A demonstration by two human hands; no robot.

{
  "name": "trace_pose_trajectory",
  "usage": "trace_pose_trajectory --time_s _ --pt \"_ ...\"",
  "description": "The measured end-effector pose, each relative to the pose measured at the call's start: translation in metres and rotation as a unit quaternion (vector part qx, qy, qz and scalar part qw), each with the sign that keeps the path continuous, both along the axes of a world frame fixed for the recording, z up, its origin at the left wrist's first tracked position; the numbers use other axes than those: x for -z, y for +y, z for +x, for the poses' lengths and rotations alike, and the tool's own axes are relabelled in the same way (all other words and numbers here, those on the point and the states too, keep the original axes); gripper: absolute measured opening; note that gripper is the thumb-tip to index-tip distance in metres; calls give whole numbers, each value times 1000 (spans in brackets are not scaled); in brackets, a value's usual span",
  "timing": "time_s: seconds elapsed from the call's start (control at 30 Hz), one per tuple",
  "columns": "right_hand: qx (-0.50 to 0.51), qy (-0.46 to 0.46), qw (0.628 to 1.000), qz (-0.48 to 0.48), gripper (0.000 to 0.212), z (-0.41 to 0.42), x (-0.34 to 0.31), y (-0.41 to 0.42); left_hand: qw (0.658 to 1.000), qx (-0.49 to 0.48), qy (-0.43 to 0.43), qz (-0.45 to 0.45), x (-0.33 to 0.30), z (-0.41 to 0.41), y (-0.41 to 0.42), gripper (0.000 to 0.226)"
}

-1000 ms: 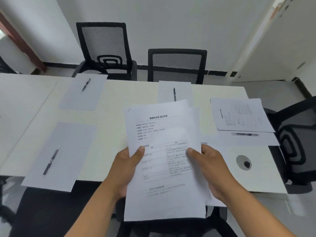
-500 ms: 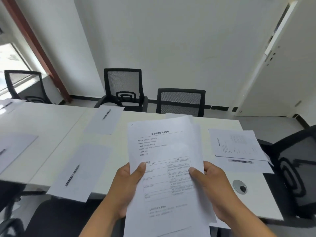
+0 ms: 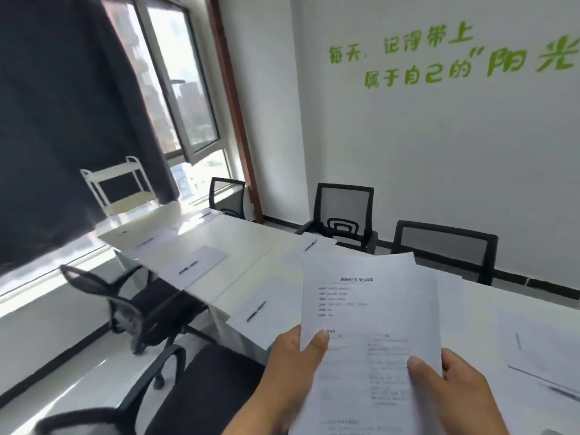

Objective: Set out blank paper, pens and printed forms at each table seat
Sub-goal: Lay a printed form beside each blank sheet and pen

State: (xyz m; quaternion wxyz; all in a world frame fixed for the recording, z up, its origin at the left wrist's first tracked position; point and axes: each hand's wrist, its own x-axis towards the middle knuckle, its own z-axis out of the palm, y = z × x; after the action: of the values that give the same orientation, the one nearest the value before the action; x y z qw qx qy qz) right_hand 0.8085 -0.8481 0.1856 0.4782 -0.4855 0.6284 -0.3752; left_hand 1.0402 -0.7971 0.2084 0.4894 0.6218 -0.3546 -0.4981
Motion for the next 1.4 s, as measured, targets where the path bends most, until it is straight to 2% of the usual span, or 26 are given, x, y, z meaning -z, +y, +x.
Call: trace_pose_trajectory --time_s 0.17,0.43,0.63,0.8,1.0,1.17,1.4 --pt "-77 -20 997 -11 4 54 -20 23 993 -91 -69 -29 -18 42 55 20" --pt "-167 -64 983 -42 8 140 -38 60 981 -179 -51 -53 -33 115 123 21" --pt "-198 -81 977 -8 14 221 -31 82 973 -203 -77 -76 -19 192 156 14" --pt "-199 -66 977 37 19 314 -6 109 980 -186 -69 -33 12 294 178 18" --pt "-164 -62 981 80 23 381 12 126 990 -134 -31 32 36 377 177 16" --pt "-122 -34 986 111 21 390 18 122 992 -50 -62 94 60 405 153 17" --pt "-88 -30 987 132 26 396 37 85 987 9 -105 118 72 412 102 17"
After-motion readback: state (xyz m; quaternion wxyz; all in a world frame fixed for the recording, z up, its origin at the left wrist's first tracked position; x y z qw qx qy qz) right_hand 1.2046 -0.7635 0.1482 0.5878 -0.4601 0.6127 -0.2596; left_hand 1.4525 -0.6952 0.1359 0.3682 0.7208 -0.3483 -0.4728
